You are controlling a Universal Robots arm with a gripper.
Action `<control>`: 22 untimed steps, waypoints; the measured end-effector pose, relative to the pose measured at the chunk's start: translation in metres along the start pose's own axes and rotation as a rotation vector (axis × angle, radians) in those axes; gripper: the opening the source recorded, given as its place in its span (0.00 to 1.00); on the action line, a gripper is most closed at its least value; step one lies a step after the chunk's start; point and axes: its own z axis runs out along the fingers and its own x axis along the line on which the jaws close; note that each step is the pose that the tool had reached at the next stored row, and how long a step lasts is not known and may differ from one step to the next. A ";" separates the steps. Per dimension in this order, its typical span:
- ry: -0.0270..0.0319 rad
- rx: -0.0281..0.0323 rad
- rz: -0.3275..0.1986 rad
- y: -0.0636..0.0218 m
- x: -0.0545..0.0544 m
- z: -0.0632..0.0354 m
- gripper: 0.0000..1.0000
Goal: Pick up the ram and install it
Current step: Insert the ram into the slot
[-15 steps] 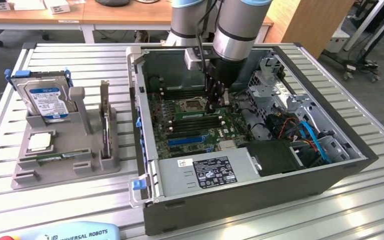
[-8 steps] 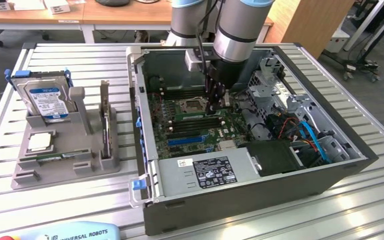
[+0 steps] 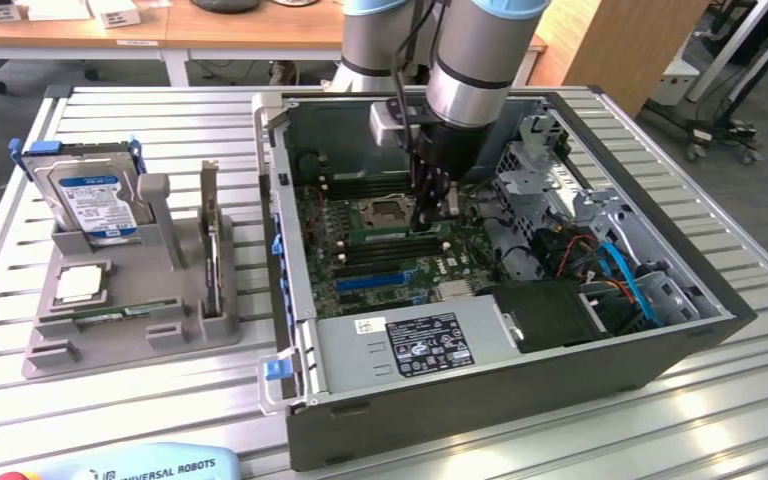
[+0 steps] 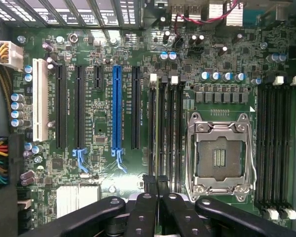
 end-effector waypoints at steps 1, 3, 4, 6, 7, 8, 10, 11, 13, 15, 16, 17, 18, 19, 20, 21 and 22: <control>0.0000 0.0000 0.000 0.0000 0.000 0.0011 0.11; 0.0000 0.0000 0.000 -0.0001 0.000 0.0027 0.11; 0.0002 0.0000 0.000 -0.0001 0.000 0.0026 0.11; 0.0002 -0.0001 0.000 -0.0001 0.000 0.0026 0.11; 0.0002 0.0000 0.000 -0.0001 0.000 0.0026 0.11; -0.0001 0.0000 0.000 0.0000 0.000 0.0028 0.11; -0.0001 0.0000 0.000 0.0001 0.000 0.0034 0.11; 0.0000 0.0000 -0.001 0.0000 0.001 0.0040 0.11; 0.0001 0.0000 -0.001 0.0000 0.001 0.0063 0.11; 0.0000 0.0000 -0.001 -0.0001 0.001 0.0093 0.11; 0.0001 0.0000 -0.001 -0.0001 0.001 0.0105 0.11; -0.0001 0.0000 -0.001 -0.0002 0.001 0.0114 0.11; 0.0001 -0.0001 -0.001 -0.0002 0.001 0.0114 0.11; 0.0001 -0.0001 -0.001 -0.0002 0.001 0.0114 0.11; 0.0002 -0.0001 -0.001 -0.0001 0.001 0.0114 0.11; 0.0002 -0.0001 -0.001 -0.0002 0.001 0.0114 0.11; 0.0001 0.0000 -0.001 -0.0002 0.001 0.0115 0.11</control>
